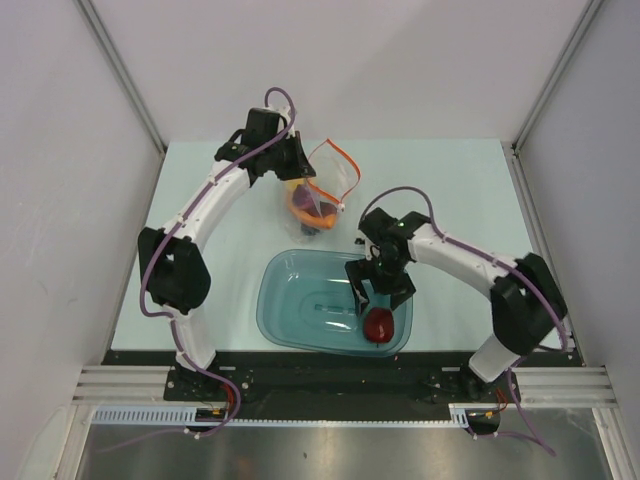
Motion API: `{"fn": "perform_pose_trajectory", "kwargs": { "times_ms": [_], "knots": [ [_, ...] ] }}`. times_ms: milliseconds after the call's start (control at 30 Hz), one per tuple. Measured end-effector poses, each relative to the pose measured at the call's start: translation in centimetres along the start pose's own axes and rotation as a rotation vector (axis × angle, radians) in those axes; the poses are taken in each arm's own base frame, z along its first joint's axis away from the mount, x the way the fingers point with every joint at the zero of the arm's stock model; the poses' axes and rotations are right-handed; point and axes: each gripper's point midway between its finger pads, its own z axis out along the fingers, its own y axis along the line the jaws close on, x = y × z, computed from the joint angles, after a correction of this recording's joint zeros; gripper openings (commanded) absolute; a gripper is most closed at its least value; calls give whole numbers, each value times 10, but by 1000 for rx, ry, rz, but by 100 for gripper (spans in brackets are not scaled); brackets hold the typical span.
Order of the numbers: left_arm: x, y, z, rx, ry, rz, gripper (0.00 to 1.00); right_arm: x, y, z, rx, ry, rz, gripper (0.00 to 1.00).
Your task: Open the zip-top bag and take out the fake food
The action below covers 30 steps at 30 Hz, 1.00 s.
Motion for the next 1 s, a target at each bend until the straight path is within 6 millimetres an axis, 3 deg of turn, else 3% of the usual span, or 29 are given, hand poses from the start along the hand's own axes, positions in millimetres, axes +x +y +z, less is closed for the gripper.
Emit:
{"fn": "perform_pose_trajectory", "kwargs": {
  "times_ms": [133, 267, 333, 500, 667, 800, 933, 1000],
  "knots": [
    [1, 0, 1, 0, 1, -1, 0, -26, 19, -45, -66, -251, -29, 100],
    [2, -1, 1, 8, 6, -3, 0, -73, 34, -109, -191, -537, 13, 99],
    [2, -3, 0, 13, 7, -3, 0, -97, 33, -129, -227, -631, 47, 94],
    [2, -4, -1, 18, 6, -5, 0, -168, 25, -160, -297, -781, 150, 78],
    [2, -6, -1, 20, 5, -4, 0, -252, 36, -199, -355, -881, 154, 66],
    [2, -7, -2, 23, 4, -2, 0, -297, 50, -207, -373, -925, 102, 48],
    [2, -8, -3, 25, 5, -2, 0, -314, 50, -184, -365, -891, 99, 44],
    [3, -9, -2, 26, 5, -2, 0, -318, 50, -164, -356, -852, 102, 44]
  ]
}}
